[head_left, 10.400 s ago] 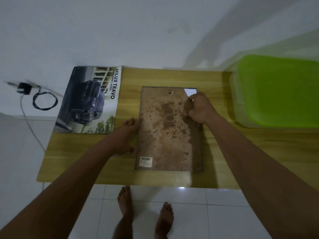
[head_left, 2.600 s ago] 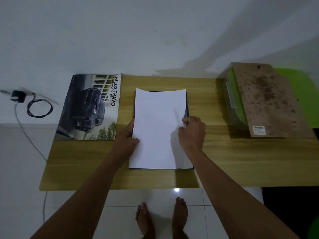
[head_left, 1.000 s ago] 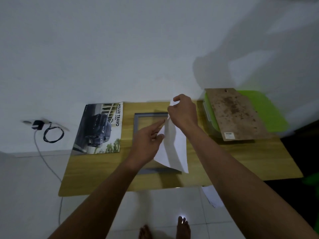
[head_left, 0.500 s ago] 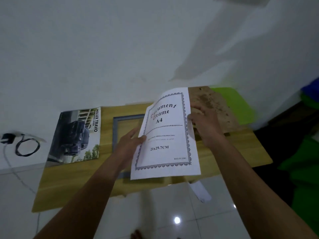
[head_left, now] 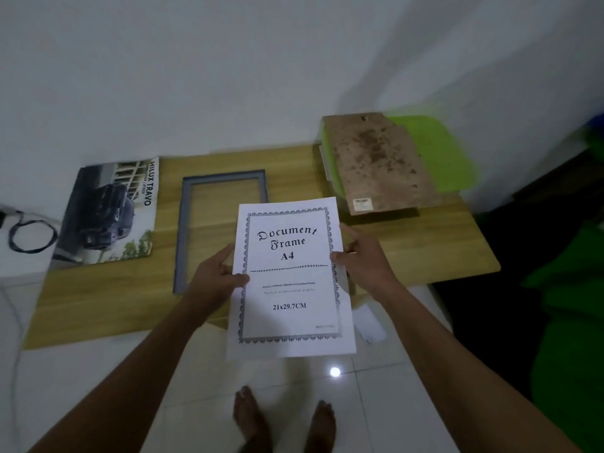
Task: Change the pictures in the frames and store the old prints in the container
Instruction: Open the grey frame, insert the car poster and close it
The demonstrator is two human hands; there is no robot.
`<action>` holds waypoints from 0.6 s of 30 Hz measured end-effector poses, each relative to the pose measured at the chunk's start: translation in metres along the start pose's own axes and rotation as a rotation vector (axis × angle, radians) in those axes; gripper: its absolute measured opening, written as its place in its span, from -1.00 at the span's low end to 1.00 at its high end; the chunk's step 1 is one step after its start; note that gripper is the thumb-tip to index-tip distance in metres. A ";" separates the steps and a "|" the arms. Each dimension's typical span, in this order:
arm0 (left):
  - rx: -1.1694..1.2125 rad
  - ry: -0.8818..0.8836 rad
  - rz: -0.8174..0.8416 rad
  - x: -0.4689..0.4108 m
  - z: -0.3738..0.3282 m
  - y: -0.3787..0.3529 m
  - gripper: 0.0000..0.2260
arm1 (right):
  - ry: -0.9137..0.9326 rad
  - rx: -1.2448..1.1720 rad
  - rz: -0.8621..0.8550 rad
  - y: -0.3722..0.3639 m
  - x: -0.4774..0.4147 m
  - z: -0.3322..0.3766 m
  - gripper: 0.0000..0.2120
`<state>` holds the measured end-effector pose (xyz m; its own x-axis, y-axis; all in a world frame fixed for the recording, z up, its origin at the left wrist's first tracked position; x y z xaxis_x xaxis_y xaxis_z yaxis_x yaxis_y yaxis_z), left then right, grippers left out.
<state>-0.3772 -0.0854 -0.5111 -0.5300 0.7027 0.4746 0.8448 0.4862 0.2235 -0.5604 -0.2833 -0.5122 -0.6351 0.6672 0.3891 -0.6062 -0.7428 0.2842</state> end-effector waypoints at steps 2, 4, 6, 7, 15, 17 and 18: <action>0.001 0.024 0.024 0.000 0.008 -0.009 -0.35 | -0.044 0.002 -0.021 0.004 -0.001 -0.020 -0.35; 0.007 0.061 0.044 -0.004 0.017 -0.021 -0.33 | -0.098 0.023 -0.022 0.011 -0.002 -0.041 -0.35; -0.030 0.075 0.050 -0.012 0.025 -0.034 -0.32 | -0.126 0.058 -0.009 0.017 -0.007 -0.060 -0.33; -0.037 0.078 0.044 -0.016 0.030 -0.041 -0.31 | -0.133 0.073 -0.004 0.020 -0.010 -0.067 -0.32; -0.235 -0.009 -0.006 -0.043 0.028 -0.075 -0.52 | -0.089 0.275 -0.081 0.048 -0.027 -0.077 -0.53; -0.310 -0.028 -0.022 -0.048 0.024 -0.083 -0.53 | -0.046 0.333 -0.108 0.053 -0.032 -0.077 -0.59; -0.368 -0.046 -0.022 -0.052 0.022 -0.086 -0.56 | -0.027 0.359 -0.121 0.055 -0.034 -0.078 -0.62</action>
<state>-0.4241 -0.1523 -0.5738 -0.5444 0.7208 0.4290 0.7984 0.2884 0.5285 -0.6090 -0.3425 -0.5785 -0.5536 0.7529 0.3558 -0.4668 -0.6344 0.6162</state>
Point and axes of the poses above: each hand's wrist, its own x-axis away from the middle knuckle, its own y-axis out of the back of the hand, z = x × y, the point moved 7 cm from there along -x, towards the middle knuckle, and after that the axes turned 4 degrees about z, right-handed, at the moved point
